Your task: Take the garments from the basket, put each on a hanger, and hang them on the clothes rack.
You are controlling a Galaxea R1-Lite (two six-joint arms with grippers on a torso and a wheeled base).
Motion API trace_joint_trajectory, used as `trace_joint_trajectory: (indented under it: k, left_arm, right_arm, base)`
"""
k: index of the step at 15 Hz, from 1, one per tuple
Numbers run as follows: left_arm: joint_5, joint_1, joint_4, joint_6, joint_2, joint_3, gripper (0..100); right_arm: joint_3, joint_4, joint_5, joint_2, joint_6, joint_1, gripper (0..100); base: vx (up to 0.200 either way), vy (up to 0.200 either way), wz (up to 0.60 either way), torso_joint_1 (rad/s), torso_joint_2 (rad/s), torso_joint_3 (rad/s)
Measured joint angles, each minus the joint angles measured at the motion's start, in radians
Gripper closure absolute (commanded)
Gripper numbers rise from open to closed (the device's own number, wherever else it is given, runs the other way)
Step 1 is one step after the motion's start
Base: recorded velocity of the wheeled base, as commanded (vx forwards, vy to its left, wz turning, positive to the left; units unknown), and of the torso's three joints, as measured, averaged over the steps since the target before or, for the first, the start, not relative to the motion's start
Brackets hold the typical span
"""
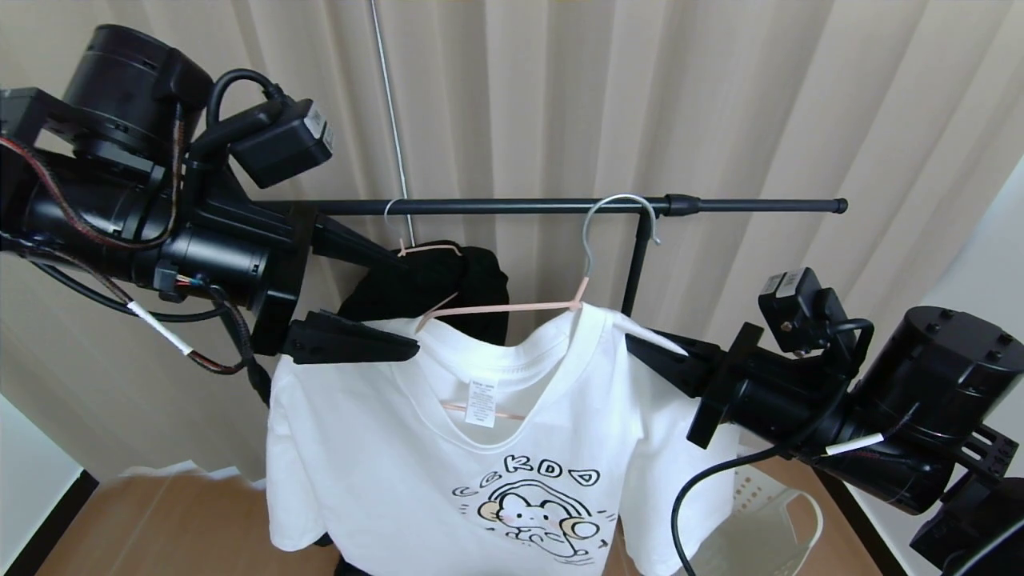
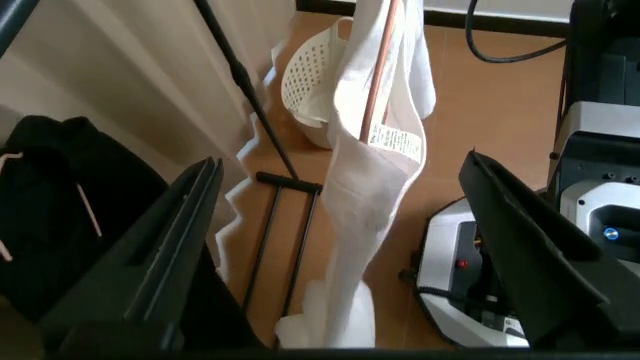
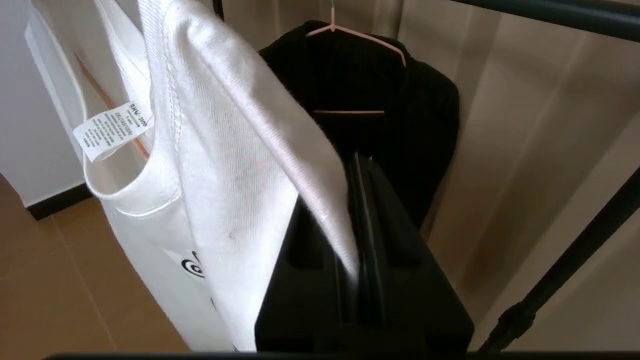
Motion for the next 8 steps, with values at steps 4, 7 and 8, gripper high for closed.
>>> trace_joint_trajectory:
  k: [4, 7, 8]
  left_arm:
    - [0.009, -0.019, 0.0, -0.003, 0.037, 0.0, 0]
    - [0.044, -0.052, -0.001, -0.003, 0.058, 0.0, 0]
    - [0.061, -0.062, -0.002, -0.003, 0.063, 0.0, 0]
  right_arm:
    - [-0.001, 0.0, -0.002, 0.0, 0.0, 0.0, 100]
    - [-0.003, -0.001, -0.004, 0.0, -0.002, 0.0, 100]
    - [-0.003, 0.0, -0.005, 0.0, -0.002, 0.0, 100]
  base:
    - [0.0, 0.0, 0.0, 0.0, 0.0, 0.0]
    - [0.0, 0.0, 0.0, 0.0, 0.0, 0.0]
    - [0.0, 0.0, 0.0, 0.0, 0.0, 0.0]
